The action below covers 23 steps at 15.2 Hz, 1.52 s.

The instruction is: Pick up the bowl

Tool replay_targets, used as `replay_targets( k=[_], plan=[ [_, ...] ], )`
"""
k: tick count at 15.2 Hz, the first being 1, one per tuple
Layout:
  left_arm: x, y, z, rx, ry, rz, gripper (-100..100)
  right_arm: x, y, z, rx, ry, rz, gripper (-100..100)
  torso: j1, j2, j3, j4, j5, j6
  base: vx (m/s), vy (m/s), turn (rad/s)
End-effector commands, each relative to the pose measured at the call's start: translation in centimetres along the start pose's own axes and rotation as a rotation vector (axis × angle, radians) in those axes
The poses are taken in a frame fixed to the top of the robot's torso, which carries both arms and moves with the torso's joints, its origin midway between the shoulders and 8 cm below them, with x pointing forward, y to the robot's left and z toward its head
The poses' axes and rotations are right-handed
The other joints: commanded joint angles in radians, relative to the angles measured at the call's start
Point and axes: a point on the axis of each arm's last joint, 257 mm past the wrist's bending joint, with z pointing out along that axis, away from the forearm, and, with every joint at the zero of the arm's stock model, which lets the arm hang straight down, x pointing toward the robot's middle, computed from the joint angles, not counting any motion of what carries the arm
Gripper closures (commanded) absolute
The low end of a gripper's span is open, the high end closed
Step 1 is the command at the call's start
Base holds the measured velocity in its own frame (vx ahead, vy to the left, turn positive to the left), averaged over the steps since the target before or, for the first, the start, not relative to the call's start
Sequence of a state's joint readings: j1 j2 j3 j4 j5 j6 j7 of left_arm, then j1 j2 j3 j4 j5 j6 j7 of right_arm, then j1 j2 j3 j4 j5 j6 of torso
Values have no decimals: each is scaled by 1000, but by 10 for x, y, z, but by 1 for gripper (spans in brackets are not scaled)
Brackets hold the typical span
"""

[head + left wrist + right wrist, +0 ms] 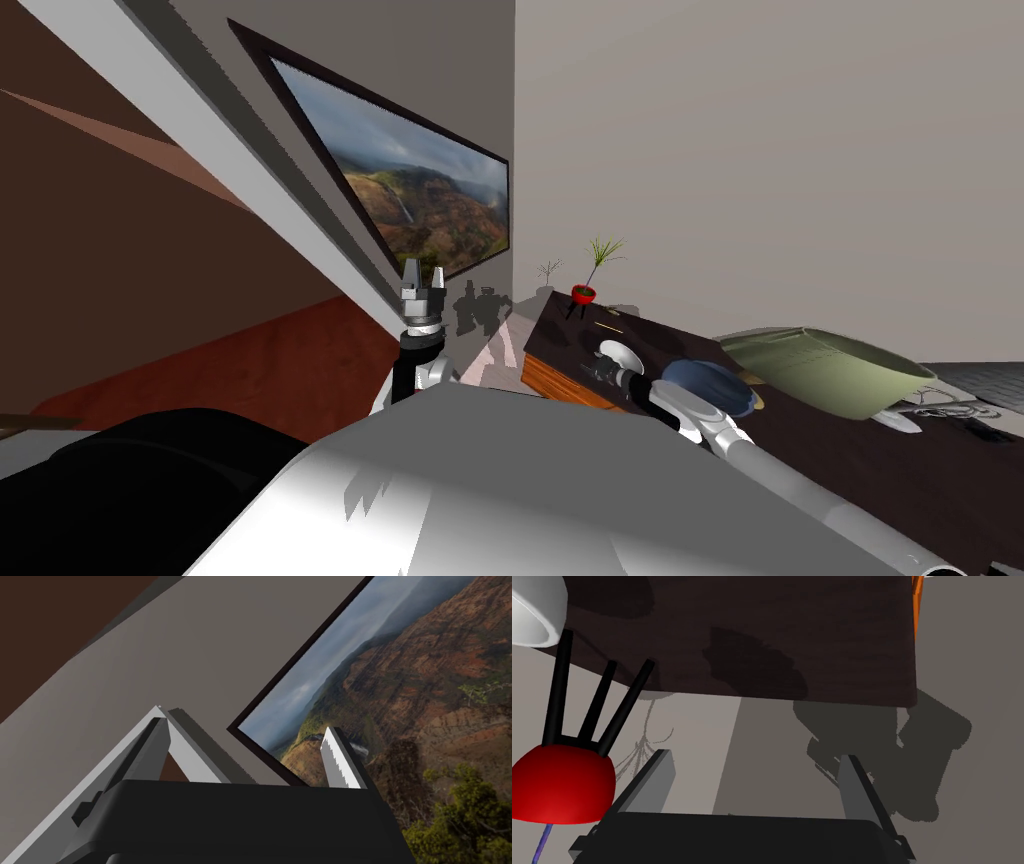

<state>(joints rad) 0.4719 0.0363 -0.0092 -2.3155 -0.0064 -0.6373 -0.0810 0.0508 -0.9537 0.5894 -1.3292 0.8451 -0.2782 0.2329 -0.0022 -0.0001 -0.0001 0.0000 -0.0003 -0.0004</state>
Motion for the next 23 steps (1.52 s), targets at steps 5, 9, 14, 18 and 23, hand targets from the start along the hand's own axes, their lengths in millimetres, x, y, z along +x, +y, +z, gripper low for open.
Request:
replay_targets(
  k=[5, 9, 14, 18, 23],
  plan=[
    [0, 0, 0, 0, 0, 0, 0, 69, -38, -22, 41, 185, -193, -100, 0, 0, 0, 0, 0, 1, -12, -12, 111],
    [0, 0, 0, 0, 0, 0, 0, 93, -53, -34, 52, 252, -253, -100, 1, -1, 0, 0, 0, 1, -5, -3, 69],
    [0, 0, 0, 0, 0, 0, 0, 132, -76, -58, 60, 367, -365, -100, 1, 0, 0, 0, 0, 1, -10, -5, 145],
    [0, 0, 0, 0, 0, 0, 0, 166, -94, -83, 55, 467, -460, -100, 2, 0, 0, 0, 0, 0, -7, 3, 101],
    [0, 0, 0, 0, 0, 0, 0, 204, -111, -115, 34, 587, -569, -100, 2, -1, 0, 0, 0, 0, -5, 4, 119]
  ],
)
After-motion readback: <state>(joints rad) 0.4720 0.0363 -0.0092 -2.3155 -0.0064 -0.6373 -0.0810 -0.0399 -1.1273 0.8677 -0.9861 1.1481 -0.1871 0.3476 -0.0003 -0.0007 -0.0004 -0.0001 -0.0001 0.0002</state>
